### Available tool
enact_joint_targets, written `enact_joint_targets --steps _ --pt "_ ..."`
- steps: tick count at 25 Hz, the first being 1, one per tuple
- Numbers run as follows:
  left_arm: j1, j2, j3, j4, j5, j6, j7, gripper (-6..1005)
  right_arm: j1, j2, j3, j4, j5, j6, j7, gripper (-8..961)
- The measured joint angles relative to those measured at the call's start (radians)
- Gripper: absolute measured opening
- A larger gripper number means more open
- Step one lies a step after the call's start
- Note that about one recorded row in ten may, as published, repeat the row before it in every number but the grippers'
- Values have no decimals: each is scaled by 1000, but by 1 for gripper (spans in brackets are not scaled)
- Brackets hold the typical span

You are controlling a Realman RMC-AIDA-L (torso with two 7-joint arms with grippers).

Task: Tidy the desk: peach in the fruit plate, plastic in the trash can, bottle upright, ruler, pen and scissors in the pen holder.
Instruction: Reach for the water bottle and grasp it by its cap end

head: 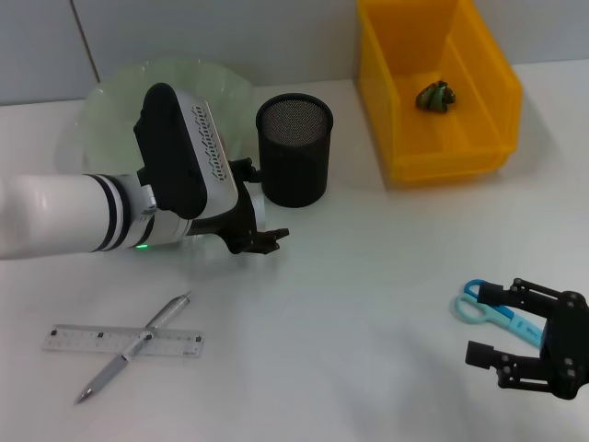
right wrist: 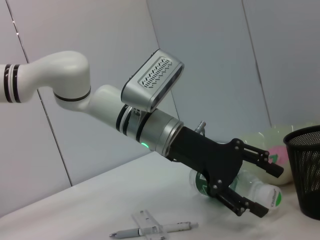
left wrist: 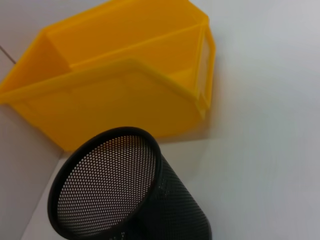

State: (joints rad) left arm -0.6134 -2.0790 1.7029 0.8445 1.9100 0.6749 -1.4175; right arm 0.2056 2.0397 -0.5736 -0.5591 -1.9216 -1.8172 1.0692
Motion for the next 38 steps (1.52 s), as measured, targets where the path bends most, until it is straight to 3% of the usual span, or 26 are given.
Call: enact_joint_targets --steps 38 --pt "-3 -1 96 -24 66 -142 -22 755 6 3 0 18 -24 35 -2 834"
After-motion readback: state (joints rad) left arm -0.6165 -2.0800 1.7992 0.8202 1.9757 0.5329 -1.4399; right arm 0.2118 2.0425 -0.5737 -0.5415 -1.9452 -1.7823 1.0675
